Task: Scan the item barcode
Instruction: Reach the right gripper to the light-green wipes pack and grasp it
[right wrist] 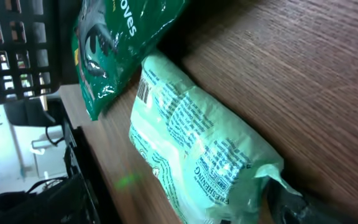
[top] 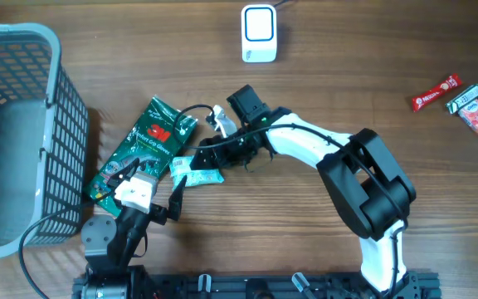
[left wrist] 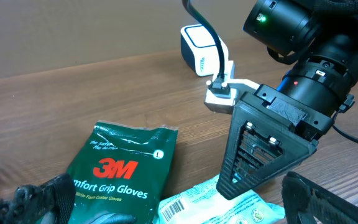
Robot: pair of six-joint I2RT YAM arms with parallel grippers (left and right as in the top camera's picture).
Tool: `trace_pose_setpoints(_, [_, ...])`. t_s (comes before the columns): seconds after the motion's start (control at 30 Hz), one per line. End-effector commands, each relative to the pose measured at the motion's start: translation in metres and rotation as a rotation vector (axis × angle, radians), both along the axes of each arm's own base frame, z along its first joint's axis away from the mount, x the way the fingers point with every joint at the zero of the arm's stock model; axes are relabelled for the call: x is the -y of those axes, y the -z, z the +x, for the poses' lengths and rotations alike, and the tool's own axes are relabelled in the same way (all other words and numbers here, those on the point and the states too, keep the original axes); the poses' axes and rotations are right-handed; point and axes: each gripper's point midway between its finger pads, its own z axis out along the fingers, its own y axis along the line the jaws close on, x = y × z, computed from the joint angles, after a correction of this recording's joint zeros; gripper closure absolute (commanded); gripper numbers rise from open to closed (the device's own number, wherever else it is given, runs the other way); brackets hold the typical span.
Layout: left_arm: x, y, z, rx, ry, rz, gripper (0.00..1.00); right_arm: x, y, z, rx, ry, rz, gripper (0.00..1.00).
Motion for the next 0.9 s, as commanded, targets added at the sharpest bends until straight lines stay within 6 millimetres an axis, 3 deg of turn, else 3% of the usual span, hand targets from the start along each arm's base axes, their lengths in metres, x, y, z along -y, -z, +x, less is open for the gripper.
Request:
trace_pose_setpoints(0.0, [0.001,0.001,-0.001,-0.001,0.008,-0.011,0.00,0.008,0.023,0.004,0.000,0.028,-0.067,0.05])
trace_pose_setpoints(0.17, [0.001,0.001,-0.001,-0.001,0.008,-0.011,0.00,0.013,0.037,0.006,0.014,0.046,-0.131,0.09])
trace_pose_setpoints(0.23, [0.001,0.001,-0.001,-0.001,0.008,-0.011,0.00,0.011,0.053,0.003,-0.007,0.047,-0.144,0.10])
trace_pose_setpoints(0.3, [0.001,0.001,-0.001,-0.001,0.008,-0.011,0.00,0.012,0.075,0.001,-0.077,0.093,-0.175,0.19])
trace_pose_setpoints(0.5, [0.001,0.001,-0.001,-0.001,0.008,-0.011,0.00,0.024,0.096,-0.002,-0.114,0.138,-0.264,0.67])
trace_pose_setpoints(0.53, [0.001,0.001,-0.001,-0.001,0.008,-0.011,0.00,0.027,0.098,-0.002,-0.116,0.146,-0.285,0.86])
trace_pose_setpoints(0.57, [0.001,0.001,-0.001,-0.001,0.008,-0.011,0.00,0.028,0.098,-0.003,-0.120,0.145,-0.287,0.95])
trace_pose_setpoints(0.7, [0.001,0.001,-0.001,-0.001,0.008,-0.011,0.00,0.031,0.081,0.005,-0.140,0.125,-0.210,0.95])
trace_pose_setpoints(0.77, [0.001,0.001,-0.001,-0.001,0.008,-0.011,0.00,0.055,0.067,0.015,-0.172,0.178,-0.241,0.95])
trace_pose_setpoints(0.87, [0.001,0.001,-0.001,-0.001,0.008,-0.011,0.00,0.085,0.030,0.031,-0.134,0.198,-0.225,0.95])
